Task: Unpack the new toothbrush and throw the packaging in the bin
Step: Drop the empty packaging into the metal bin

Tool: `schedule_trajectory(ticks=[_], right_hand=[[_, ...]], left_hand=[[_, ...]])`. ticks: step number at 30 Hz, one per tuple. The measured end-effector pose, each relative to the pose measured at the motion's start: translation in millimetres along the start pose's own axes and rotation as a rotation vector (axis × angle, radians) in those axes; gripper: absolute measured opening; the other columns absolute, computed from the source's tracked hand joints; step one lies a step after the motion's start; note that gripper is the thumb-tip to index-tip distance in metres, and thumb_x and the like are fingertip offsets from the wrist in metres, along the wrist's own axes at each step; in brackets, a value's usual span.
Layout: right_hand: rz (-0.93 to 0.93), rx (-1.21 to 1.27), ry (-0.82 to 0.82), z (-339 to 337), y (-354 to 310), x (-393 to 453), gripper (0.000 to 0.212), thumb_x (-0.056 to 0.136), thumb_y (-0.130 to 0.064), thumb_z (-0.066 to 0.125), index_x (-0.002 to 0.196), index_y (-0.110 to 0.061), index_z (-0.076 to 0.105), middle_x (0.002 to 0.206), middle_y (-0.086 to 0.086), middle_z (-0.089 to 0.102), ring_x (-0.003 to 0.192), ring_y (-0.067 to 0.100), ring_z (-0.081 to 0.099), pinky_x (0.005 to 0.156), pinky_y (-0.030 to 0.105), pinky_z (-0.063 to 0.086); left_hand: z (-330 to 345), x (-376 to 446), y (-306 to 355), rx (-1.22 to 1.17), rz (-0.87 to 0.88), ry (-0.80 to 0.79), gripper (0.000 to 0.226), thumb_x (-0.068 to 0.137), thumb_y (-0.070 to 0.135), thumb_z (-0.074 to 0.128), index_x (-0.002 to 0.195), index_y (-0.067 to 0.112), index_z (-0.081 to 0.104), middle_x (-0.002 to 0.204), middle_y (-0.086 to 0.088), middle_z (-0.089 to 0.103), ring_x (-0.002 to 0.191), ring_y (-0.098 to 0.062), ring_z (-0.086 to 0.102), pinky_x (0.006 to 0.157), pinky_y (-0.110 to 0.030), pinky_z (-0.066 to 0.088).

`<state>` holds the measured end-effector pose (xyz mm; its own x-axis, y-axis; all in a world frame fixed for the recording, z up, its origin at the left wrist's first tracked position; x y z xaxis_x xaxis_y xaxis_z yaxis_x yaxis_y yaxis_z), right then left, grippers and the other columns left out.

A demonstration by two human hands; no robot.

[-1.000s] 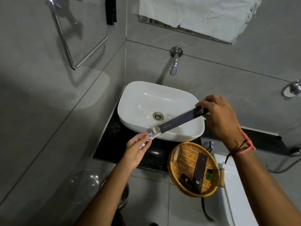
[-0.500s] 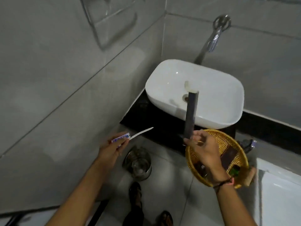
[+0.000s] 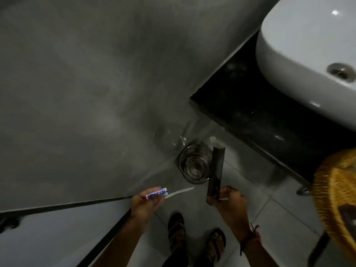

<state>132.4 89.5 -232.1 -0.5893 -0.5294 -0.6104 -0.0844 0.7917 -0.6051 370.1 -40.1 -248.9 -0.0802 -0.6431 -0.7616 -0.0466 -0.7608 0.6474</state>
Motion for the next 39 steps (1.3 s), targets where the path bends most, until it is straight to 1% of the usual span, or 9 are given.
schedule_trajectory(ticks=[5, 10, 14, 19, 22, 25, 30, 35, 39], right_hand=[[0.025, -0.171, -0.025, 48.3, 58.3, 85.8, 0.035, 0.072, -0.036, 0.084, 0.089, -0.009, 0.071, 0.085, 0.007, 0.073, 0.077, 0.028, 0.071, 0.065, 0.040, 0.059], [-0.043, -0.263, 0.028, 81.5, 67.6, 166.2, 0.035, 0.076, -0.035, 0.081, 0.093, -0.006, 0.075, 0.092, 0.017, 0.076, 0.087, 0.038, 0.071, 0.073, 0.041, 0.059], [-0.058, -0.285, 0.000, 111.1, 70.2, 197.7, 0.032, 0.086, -0.032, 0.074, 0.105, -0.006, 0.072, 0.098, 0.016, 0.075, 0.087, 0.032, 0.071, 0.077, 0.041, 0.063], [-0.262, -0.109, 0.045, 125.4, 77.0, 170.8, 0.036, 0.096, -0.030, 0.062, 0.125, -0.008, 0.062, 0.118, 0.012, 0.071, 0.106, 0.027, 0.068, 0.089, 0.041, 0.060], [-0.407, -0.065, -0.153, 131.7, 81.6, 127.3, 0.040, 0.100, -0.029, 0.056, 0.135, -0.011, 0.058, 0.129, 0.009, 0.066, 0.117, 0.020, 0.062, 0.099, 0.039, 0.054], [-0.430, -0.081, -0.318, 130.0, 81.7, 93.8, 0.034, 0.102, -0.025, 0.053, 0.133, -0.012, 0.060, 0.117, 0.002, 0.070, 0.094, 0.005, 0.063, 0.088, 0.032, 0.055], [-0.453, -0.107, -0.281, 104.2, 61.8, 56.4, 0.026, 0.106, -0.016, 0.042, 0.113, -0.010, 0.066, 0.087, -0.001, 0.065, 0.070, 0.000, 0.054, 0.071, 0.024, 0.048], [-0.435, -0.199, -0.291, 83.2, 45.5, 45.6, 0.029, 0.106, -0.025, 0.040, 0.123, -0.019, 0.062, 0.109, -0.004, 0.068, 0.081, -0.004, 0.057, 0.080, 0.019, 0.050], [-0.543, -0.344, -0.210, 82.5, 40.1, 73.9, 0.044, 0.099, -0.029, 0.055, 0.142, -0.019, 0.052, 0.134, 0.006, 0.064, 0.119, 0.023, 0.062, 0.101, 0.033, 0.053]], left_hand=[[11.8, 78.7, -40.5, 0.091, 0.072, 0.002, 0.019, 0.083, -0.022, 0.057, 0.095, -0.009, 0.065, 0.072, -0.006, 0.076, 0.063, -0.013, 0.073, 0.063, -0.022, 0.061], [32.5, 151.5, -52.1, 0.203, 0.117, -0.030, 0.018, 0.081, -0.018, 0.061, 0.088, -0.002, 0.064, 0.097, -0.023, 0.063, 0.082, -0.033, 0.064, 0.063, -0.027, 0.061], [40.7, 181.3, -61.3, 0.278, 0.132, -0.043, 0.023, 0.078, -0.018, 0.066, 0.099, -0.008, 0.065, 0.088, -0.017, 0.065, 0.078, -0.027, 0.067, 0.061, -0.025, 0.062], [40.7, 168.3, -66.3, 0.359, 0.137, -0.122, 0.028, 0.078, -0.016, 0.068, 0.106, -0.012, 0.063, 0.081, -0.013, 0.063, 0.074, -0.023, 0.064, 0.063, -0.025, 0.061], [47.4, 142.8, -58.4, 0.412, 0.100, -0.255, 0.022, 0.079, -0.013, 0.068, 0.100, -0.005, 0.064, 0.082, -0.015, 0.062, 0.075, -0.023, 0.062, 0.063, -0.024, 0.061], [56.6, 113.4, -42.8, 0.445, 0.083, -0.362, 0.020, 0.080, -0.014, 0.066, 0.097, -0.003, 0.064, 0.092, -0.022, 0.063, 0.076, -0.025, 0.063, 0.066, -0.026, 0.061], [68.3, 67.6, -5.0, 0.496, 0.132, -0.420, 0.030, 0.077, -0.012, 0.071, 0.106, -0.014, 0.063, 0.098, -0.026, 0.066, 0.082, -0.031, 0.067, 0.070, -0.030, 0.062], [82.9, 52.2, 13.1, 0.554, 0.198, -0.387, 0.028, 0.075, -0.007, 0.076, 0.100, -0.013, 0.066, 0.093, -0.022, 0.067, 0.081, -0.026, 0.067, 0.057, -0.021, 0.062], [83.0, 82.0, 0.0, 0.552, 0.239, -0.337, 0.027, 0.073, -0.007, 0.078, 0.098, -0.012, 0.069, 0.088, -0.020, 0.067, 0.077, -0.026, 0.067, 0.058, -0.024, 0.063]])
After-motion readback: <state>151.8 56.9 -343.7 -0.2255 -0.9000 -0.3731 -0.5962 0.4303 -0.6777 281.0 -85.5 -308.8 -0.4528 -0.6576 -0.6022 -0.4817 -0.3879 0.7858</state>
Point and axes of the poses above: each hand's wrist, its own x-axis towards the middle knuckle, its own z-axis out of the palm, y = z × x, the point moved 3 cm from there along x, towards the middle knuckle
